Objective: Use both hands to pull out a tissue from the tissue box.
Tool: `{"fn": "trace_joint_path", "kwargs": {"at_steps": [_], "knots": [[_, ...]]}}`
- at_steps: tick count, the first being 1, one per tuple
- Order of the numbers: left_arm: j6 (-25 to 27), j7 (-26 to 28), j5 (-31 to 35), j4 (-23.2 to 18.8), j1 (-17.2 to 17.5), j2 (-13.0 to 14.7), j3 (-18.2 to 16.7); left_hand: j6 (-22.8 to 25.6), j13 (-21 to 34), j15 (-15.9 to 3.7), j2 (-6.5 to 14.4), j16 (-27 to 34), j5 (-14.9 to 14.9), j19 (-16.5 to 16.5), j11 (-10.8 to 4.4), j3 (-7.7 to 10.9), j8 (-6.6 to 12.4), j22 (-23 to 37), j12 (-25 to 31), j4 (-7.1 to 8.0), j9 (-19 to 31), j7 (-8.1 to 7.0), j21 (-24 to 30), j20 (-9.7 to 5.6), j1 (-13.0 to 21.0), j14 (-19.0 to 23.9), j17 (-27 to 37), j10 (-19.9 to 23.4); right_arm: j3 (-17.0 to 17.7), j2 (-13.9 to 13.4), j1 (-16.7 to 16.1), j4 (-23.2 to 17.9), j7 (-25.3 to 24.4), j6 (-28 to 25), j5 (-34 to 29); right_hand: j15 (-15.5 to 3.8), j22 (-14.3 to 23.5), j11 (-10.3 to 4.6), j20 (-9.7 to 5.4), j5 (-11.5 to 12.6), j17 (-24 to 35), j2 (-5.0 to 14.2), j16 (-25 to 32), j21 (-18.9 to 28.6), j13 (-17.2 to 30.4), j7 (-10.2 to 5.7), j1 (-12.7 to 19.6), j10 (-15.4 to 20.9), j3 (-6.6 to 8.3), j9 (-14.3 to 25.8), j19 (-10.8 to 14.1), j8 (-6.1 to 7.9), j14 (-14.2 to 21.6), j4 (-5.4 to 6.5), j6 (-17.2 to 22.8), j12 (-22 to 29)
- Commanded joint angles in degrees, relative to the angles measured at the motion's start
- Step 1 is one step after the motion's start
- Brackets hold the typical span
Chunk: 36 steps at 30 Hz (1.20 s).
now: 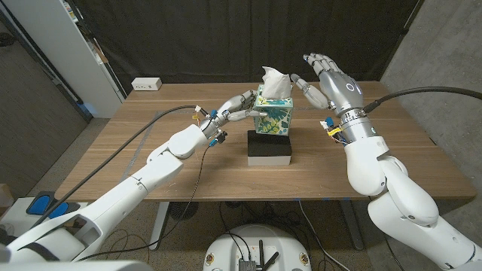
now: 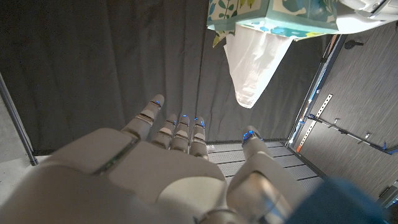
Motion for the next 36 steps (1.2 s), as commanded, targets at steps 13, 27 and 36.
{"fn": "trace_joint_path", "kwargs": {"at_steps": [13, 27, 36], "knots": [[0.23, 0.13, 0.08, -0.93, 0.2, 0.12, -0.01, 0.1, 0.3, -0.72, 0.72, 0.01, 0.51, -0.11, 0.19, 0.41, 0.77, 0.23, -0.3, 0.02, 0.16, -0.32, 0.43, 0.05, -0.12, -0.49, 0.05, 0.29, -1.2, -2.48, 3.02, 1.7, 0.33, 5.98, 0.7, -0.81, 0.25, -1.34, -0.38, 0.67, -0.28, 0.91, -0.97, -0.09, 0.2, -7.25, 3.68, -0.72, 1.62, 0.29, -0.68, 1.16, -1.34, -3.85, 4.67, 0.06], [0.14, -0.05, 0.07, -0.99, 0.23, 0.12, 0.06, -0.09, 0.43, -0.66, 0.79, -0.03, 0.52, -0.13, 0.22, 0.52, 0.88, 0.24, -0.41, 0.03, 0.12, -0.26, 0.45, 0.15, -0.21, -0.59, 0.06, 0.22, -2.4, -2.71, 4.12, 2.23, 1.4, 7.46, -1.7, -1.86, 0.22, -3.84, -1.49, 1.05, -0.57, 2.04, -1.28, -0.01, 0.19, -11.94, 7.53, -1.01, 3.66, 0.37, -0.71, 1.08, -1.62, -6.14, 6.8, 0.04], [0.57, 0.0, -0.09, -1.15, 0.39, 0.15, 0.06, -0.3, 0.51, -0.61, 0.83, -0.05, 0.52, -0.2, 0.13, 0.61, 0.93, 0.24, -0.52, 0.06, 0.09, -0.24, 0.44, 0.13, -0.35, -0.65, 0.07, 0.09, -2.59, -2.88, 5.6, 3.0, 3.09, 9.15, -1.0, -2.5, 0.2, -4.94, -2.02, 0.91, -0.7, 2.2, -1.31, 0.11, 0.18, -12.08, 9.96, -1.06, 4.74, 0.54, -0.34, 1.34, -1.54, -6.96, 8.57, 0.07]]}}
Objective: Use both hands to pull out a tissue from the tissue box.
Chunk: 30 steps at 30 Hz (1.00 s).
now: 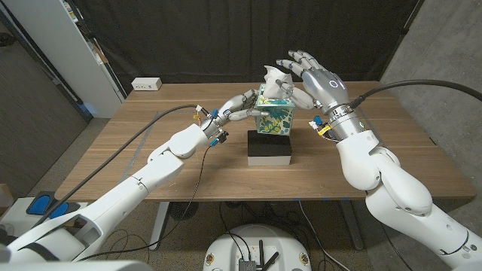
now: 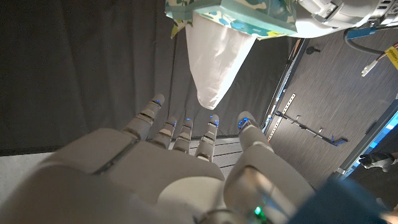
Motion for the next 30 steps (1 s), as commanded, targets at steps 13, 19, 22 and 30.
{"fn": "trace_joint_path", "kwargs": {"at_steps": [13, 19, 22, 30], "knots": [[0.36, -0.27, 0.01, -0.23, -0.07, 0.16, 0.07, -0.34, 0.37, -0.66, 0.48, -0.08, 0.34, -0.24, 0.3, 0.53, 0.36, 0.24, -0.35, -0.17, 0.08, 0.01, 0.22, 0.14, -0.15, -0.19, 0.05, 0.11, -1.01, -0.45, 2.38, 1.55, 2.28, 3.46, -0.67, -2.24, 0.18, -1.46, -0.24, -0.5, -0.24, -0.56, 0.27, 0.52, 0.18, 0.23, 5.2, 1.23, 0.96, 0.86, 1.79, 2.64, 0.69, -0.78, 9.98, 0.42], [0.11, -0.54, -0.2, -0.15, -0.05, 0.16, 0.12, -0.31, 0.41, -0.72, 0.39, -0.07, 0.33, -0.24, 0.18, 0.53, 0.43, 0.24, -0.38, -0.22, 0.07, -0.04, 0.23, 0.08, -0.15, -0.15, 0.03, 0.12, -2.2, 0.77, 4.14, 2.63, 2.48, 2.91, -1.98, -1.95, 0.16, -1.17, 0.32, -0.56, -0.28, -1.48, 0.46, 0.63, 0.18, 0.36, 5.93, 1.56, 0.53, 0.88, 2.46, 2.36, 1.35, -1.03, 10.12, 0.44], [0.21, -0.51, -0.26, -0.2, 0.09, 0.21, 0.09, -0.37, 0.44, -0.65, 0.43, -0.07, 0.32, -0.26, 0.18, 0.54, 0.44, 0.24, -0.42, -0.2, 0.05, 0.0, 0.23, 0.07, -0.17, -0.2, 0.04, 0.06, -2.21, 1.27, 4.44, 2.99, 1.82, 2.99, -1.94, -1.9, 0.17, -1.13, 0.27, -0.57, -0.25, -1.74, 0.5, 0.73, 0.19, 0.66, 6.31, 1.79, 0.28, 0.88, 2.92, 1.71, 1.49, -1.02, 9.02, 0.46], [0.01, -0.43, -0.25, -0.56, 0.43, 0.45, -0.06, -0.44, 0.5, -0.72, 0.36, -0.07, 0.32, -0.27, 0.28, 0.54, 0.51, 0.24, -0.46, -0.23, 0.03, -0.05, 0.24, 0.03, -0.21, -0.22, 0.03, 0.04, -2.32, 1.89, 4.87, 3.97, 0.39, 3.3, -2.01, -1.46, 0.23, -0.7, 0.45, -0.63, -0.06, -2.6, 0.53, 0.6, 0.26, 1.36, 7.35, 1.45, -1.1, 0.9, 3.34, 0.11, 1.57, -0.71, 6.06, 0.16]]}}
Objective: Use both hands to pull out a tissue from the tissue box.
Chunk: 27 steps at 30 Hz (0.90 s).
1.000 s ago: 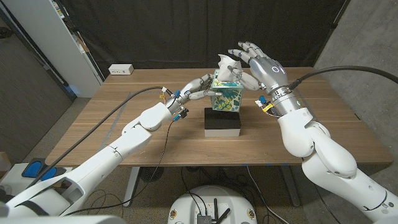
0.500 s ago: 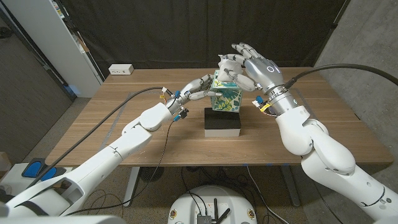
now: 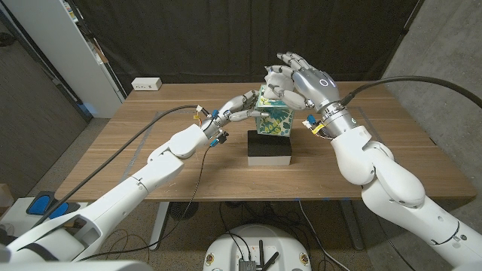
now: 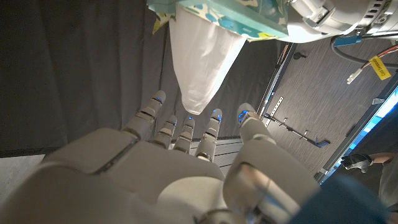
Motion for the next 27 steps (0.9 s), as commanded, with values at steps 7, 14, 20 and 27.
{"fn": "trace_joint_path", "kwargs": {"at_steps": [7, 14, 20, 27], "knots": [[-0.24, -0.24, -0.3, -0.56, 0.44, 0.32, -0.11, -0.4, 0.27, -0.76, 0.44, -0.05, 0.39, -0.26, 0.13, 0.31, 0.36, 0.24, 0.0, 0.02, 0.28, -0.11, 0.26, 0.04, -0.17, -0.22, 0.04, 0.13, -0.83, 1.88, 1.68, 2.11, -1.7, -0.74, -1.05, -0.85, 0.27, 1.04, 1.19, -0.01, 0.28, -1.78, 0.8, 0.35, 0.35, 5.67, 0.75, 1.38, -2.54, 0.55, 2.09, 2.96, 1.47, 0.04, 8.3, 0.33], [0.0, -0.23, -0.24, -0.58, 0.4, 0.26, -0.04, -0.4, 0.33, -0.73, 0.32, -0.04, 0.37, -0.28, 0.18, 0.27, 0.46, 0.24, -0.04, -0.02, 0.25, -0.2, 0.26, -0.01, -0.19, -0.21, 0.02, 0.11, -0.82, 2.54, 2.11, 3.3, -3.61, -0.8, -0.96, -0.03, 0.31, 2.07, 1.89, 0.2, 0.45, -3.23, 0.75, 0.07, 0.51, 5.83, 1.92, 0.56, -4.27, 0.63, 2.43, -1.25, 1.73, 0.19, -3.11, -0.11], [0.11, 0.04, -0.05, -0.97, 0.61, 0.37, -0.11, -0.4, 0.37, -0.73, 0.33, -0.04, 0.37, -0.34, 0.2, 0.26, 0.52, 0.24, -0.08, -0.02, 0.23, -0.16, 0.24, -0.03, -0.2, -0.27, 0.03, 0.07, -1.26, 2.72, 2.39, 3.53, -3.64, -1.98, -2.01, 0.46, 0.33, 2.57, 2.4, 0.31, 0.56, -4.0, 0.77, 0.01, 0.59, 10.27, 2.09, 0.26, -5.36, 0.59, 2.69, 0.21, 2.02, 0.31, -1.23, -0.04], [0.81, 0.36, 0.18, -1.64, 0.8, 0.44, -0.1, -0.36, 0.42, -0.75, 0.3, -0.02, 0.36, -0.27, 0.08, 0.23, 0.62, 0.24, -0.09, -0.01, 0.2, -0.12, 0.28, -0.08, -0.24, -0.25, 0.03, 0.11, -1.14, 2.03, 2.27, 3.45, -3.58, -2.1, -2.15, 0.51, 0.34, 3.23, 2.52, 0.52, 0.69, -4.12, 0.87, -0.02, 0.62, 11.98, 3.03, 1.77, -6.6, 1.37, 3.3, 5.04, 2.68, 0.43, 11.61, 0.46]]}}
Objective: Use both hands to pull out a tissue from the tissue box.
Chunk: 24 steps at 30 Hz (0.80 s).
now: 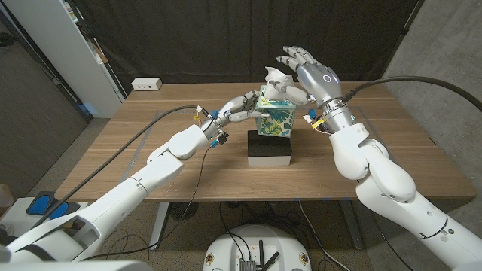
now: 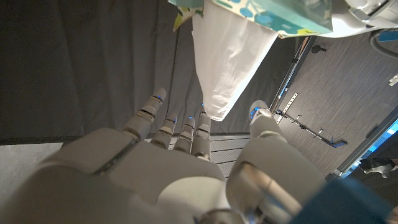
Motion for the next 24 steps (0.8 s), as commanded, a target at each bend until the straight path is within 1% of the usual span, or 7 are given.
{"fn": "trace_joint_path", "kwargs": {"at_steps": [1, 7, 10, 11, 14, 17, 24], "knots": [[1.08, 0.64, 0.48, -0.89, 0.31, 0.12, -0.03, 0.14, 0.15, -0.75, 0.45, -0.01, 0.47, -0.28, 0.1, 0.26, 0.63, 0.24, -0.12, 0.02, 0.14, -0.08, 0.28, -0.02, -0.06, -0.25, 0.04, 0.05, -0.31, -0.07, 0.5, 0.99, -0.57, -0.46, -0.6, -0.21, 0.21, -0.05, 0.29, 0.34, 0.27, 0.39, 0.5, -0.02, 0.08, -0.38, 1.47, 1.26, -0.42, 1.01, 0.45, 3.28, 0.96, -0.27, 7.81, 0.49], [1.52, 0.72, 0.54, -1.3, 0.38, 0.1, 0.08, 0.02, 0.19, -0.63, 0.55, -0.01, 0.47, -0.31, 0.35, 0.29, 0.66, 0.24, -0.16, 0.1, 0.12, 0.05, 0.28, 0.06, -0.17, -0.3, 0.07, 0.03, -0.68, -0.53, 0.18, 1.22, -2.02, -0.19, -2.31, -1.82, 0.19, -1.47, -1.63, 0.33, 0.25, 2.25, 1.05, 0.41, 0.03, -2.11, 8.68, 3.54, 1.7, 2.75, 2.42, 7.77, 2.77, -1.58, 14.85, 0.68], [1.75, 0.89, 0.63, -1.52, 0.47, 0.1, 0.1, -0.14, 0.23, -0.51, 0.74, -0.02, 0.49, -0.38, 0.39, 0.37, 0.65, 0.25, -0.22, 0.22, 0.1, 0.18, 0.27, 0.12, -0.33, -0.38, 0.12, -0.09, -1.12, -0.66, 0.17, 1.07, -1.57, -0.92, -3.98, -2.64, 0.18, -1.94, -2.55, 0.19, 0.27, 2.45, 1.17, 0.56, 0.0, -3.78, 12.27, 4.52, 2.47, 3.68, 3.32, 9.96, 3.21, -1.74, 17.74, 0.68], [1.79, 0.91, 0.66, -1.57, 0.48, 0.11, 0.11, -0.23, 0.24, -0.42, 0.89, -0.02, 0.5, -0.44, 0.57, 0.43, 0.63, 0.25, -0.23, 0.29, 0.1, 0.29, 0.25, 0.26, -0.37, -0.42, 0.15, -0.11, -1.16, -0.75, 0.13, 1.09, -1.67, -0.92, -4.33, -2.76, 0.17, -2.45, -2.89, 0.2, 0.27, 2.5, 1.24, 0.52, -0.01, -4.48, 14.79, 5.32, 2.98, 4.38, 3.59, 11.64, 3.48, -1.82, 19.95, 0.73], [2.06, 0.99, 0.75, -1.78, 0.53, 0.11, 0.18, -0.06, 0.27, -0.44, 1.0, -0.02, 0.51, -0.42, 0.57, 0.53, 0.73, 0.25, -0.19, 0.31, 0.08, 0.18, 0.26, 0.18, -0.45, -0.4, 0.16, 0.02, -0.99, -0.89, -0.16, 1.22, -2.69, -0.42, -4.58, -4.08, 0.21, -3.74, -4.6, 0.4, 0.58, 3.25, 1.64, 0.62, -0.02, -5.73, 19.16, 6.69, 3.66, 6.0, 4.39, 14.73, 4.08, -1.55, 23.22, 0.73], [2.22, 1.17, 0.96, -1.95, 0.58, 0.12, 0.22, -0.03, 0.31, -0.52, 0.95, -0.02, 0.51, -0.43, 0.52, 0.59, 0.8, 0.25, -0.21, 0.26, 0.06, 0.12, 0.27, 0.16, -0.51, -0.34, 0.13, 0.03, -0.92, -0.9, -0.38, 1.26, -3.14, -0.35, -5.04, -4.64, 0.21, -4.11, -5.09, 0.33, 0.76, 3.33, 1.92, 0.74, 0.0, -5.34, 20.79, 8.06, 3.69, 6.76, 4.95, 16.11, 4.44, -1.52, 24.55, 1.02], [2.34, 0.96, 1.1, -1.77, 0.15, -0.03, 0.44, -0.22, 0.38, -0.34, 1.16, -0.07, 0.56, -0.46, 0.6, 0.85, 0.83, 0.25, -0.28, 0.22, 0.02, 0.36, 0.28, 0.33, -0.54, -0.4, 0.12, -0.07, -0.44, -0.92, -0.64, 1.48, -3.4, -0.02, -4.79, -4.9, 0.21, -4.2, -5.39, 0.2, 0.88, 3.2, 2.11, 0.78, 0.01, -5.17, 22.04, 8.66, 3.65, 7.33, 5.28, 16.88, 4.69, -1.56, 24.85, 1.05]]}}
